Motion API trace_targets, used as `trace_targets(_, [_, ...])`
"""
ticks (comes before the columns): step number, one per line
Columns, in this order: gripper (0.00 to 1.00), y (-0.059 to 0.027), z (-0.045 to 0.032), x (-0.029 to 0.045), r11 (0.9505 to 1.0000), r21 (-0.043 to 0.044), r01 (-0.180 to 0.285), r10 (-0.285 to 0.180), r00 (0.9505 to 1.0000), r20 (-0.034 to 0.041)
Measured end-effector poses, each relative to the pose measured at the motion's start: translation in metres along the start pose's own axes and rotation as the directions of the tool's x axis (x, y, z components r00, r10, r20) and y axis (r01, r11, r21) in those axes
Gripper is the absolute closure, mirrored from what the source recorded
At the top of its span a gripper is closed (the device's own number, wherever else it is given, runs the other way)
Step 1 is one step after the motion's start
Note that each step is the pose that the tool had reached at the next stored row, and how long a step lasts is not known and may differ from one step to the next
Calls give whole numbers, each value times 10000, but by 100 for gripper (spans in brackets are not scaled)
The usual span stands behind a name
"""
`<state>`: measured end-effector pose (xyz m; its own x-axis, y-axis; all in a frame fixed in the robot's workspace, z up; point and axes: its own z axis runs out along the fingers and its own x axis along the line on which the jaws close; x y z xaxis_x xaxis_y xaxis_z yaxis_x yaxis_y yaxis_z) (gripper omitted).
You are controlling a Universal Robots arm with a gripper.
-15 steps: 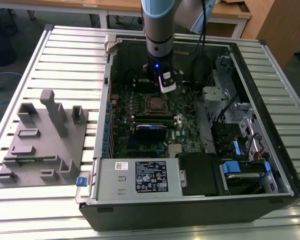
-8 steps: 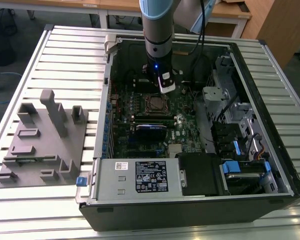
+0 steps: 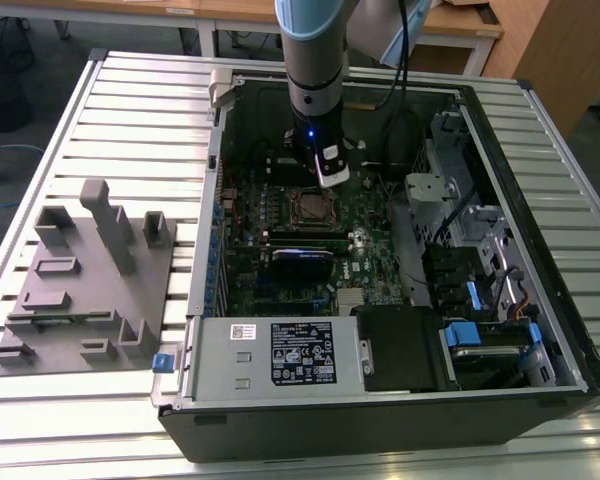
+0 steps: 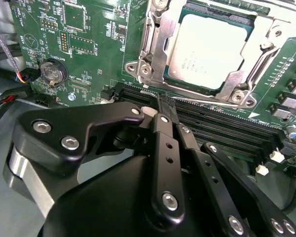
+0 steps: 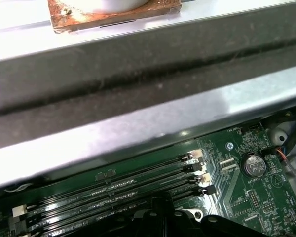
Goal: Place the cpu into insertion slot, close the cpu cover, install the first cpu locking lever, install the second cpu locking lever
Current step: 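Install the first cpu locking lever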
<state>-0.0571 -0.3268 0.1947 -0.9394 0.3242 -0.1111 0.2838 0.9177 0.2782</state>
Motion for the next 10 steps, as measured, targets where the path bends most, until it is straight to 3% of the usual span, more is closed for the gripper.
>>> trace_targets(10, [90,-57,-9,-3,10000,-19,11,-11,10000,44])
